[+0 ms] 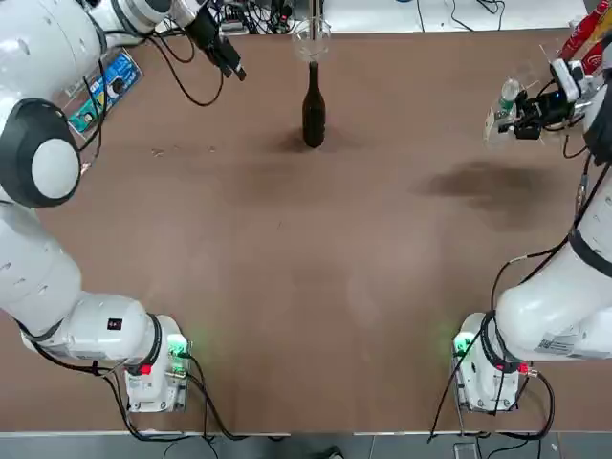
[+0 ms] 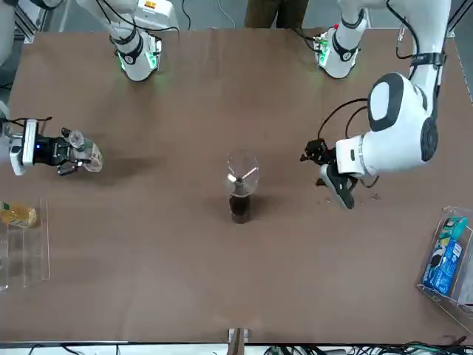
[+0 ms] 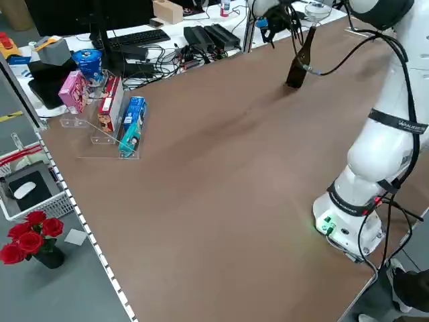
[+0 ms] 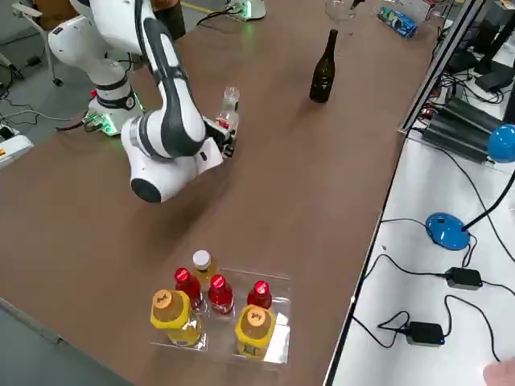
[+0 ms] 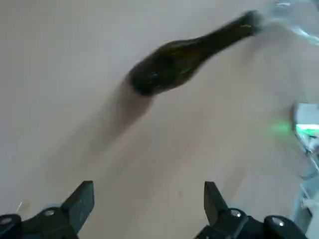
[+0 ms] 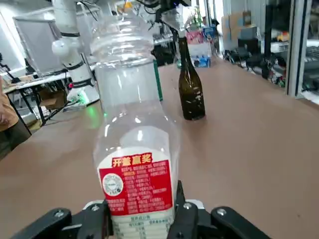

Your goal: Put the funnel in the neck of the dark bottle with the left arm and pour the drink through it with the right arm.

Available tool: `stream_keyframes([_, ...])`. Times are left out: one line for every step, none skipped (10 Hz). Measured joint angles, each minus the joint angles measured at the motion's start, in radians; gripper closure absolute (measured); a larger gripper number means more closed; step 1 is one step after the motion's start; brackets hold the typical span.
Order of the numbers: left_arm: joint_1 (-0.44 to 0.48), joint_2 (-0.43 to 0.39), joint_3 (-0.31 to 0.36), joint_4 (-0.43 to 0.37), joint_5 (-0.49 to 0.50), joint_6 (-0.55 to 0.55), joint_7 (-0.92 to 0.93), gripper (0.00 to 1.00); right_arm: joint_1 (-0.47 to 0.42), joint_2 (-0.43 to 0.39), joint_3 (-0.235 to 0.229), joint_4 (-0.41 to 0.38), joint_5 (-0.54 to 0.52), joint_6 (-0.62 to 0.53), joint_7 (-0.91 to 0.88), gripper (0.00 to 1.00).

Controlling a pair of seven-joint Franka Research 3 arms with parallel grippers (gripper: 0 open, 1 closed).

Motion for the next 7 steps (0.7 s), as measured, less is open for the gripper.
stream_keyframes([-0.002,0.013,-0.003,-0.015,-0.109,0.002,0.188,0.01,0.010,-0.047,0.000,0.000,-0.023,0.032,0.073,0.57])
stream_keyframes([-0.008,0.028,-0.005,-0.021,-0.189,0.007,0.369,0.02,0.022,-0.090,0.000,0.000,-0.043,0.059,0.142,0.57])
stream_keyframes([-0.015,0.042,-0.009,-0.021,-0.232,0.012,0.518,0.03,0.034,-0.128,0.001,0.000,-0.064,0.084,0.207,0.57])
stream_keyframes([-0.018,0.055,-0.014,-0.021,-0.266,0.015,0.644,0.03,0.045,-0.163,0.001,0.000,-0.090,0.108,0.273,0.57])
stream_keyframes([-0.019,0.067,-0.021,-0.019,-0.307,0.018,0.742,0.02,0.056,-0.198,0.002,0.000,-0.113,0.125,0.339,0.57])
stream_keyframes([-0.019,0.078,-0.024,-0.012,-0.344,0.019,0.797,0.02,0.066,-0.224,0.004,0.000,-0.122,0.137,0.393,0.57])
stream_keyframes([-0.019,0.094,-0.028,0.005,-0.376,0.020,0.834,0.02,0.073,-0.244,0.015,0.000,-0.130,0.159,0.437,0.57])
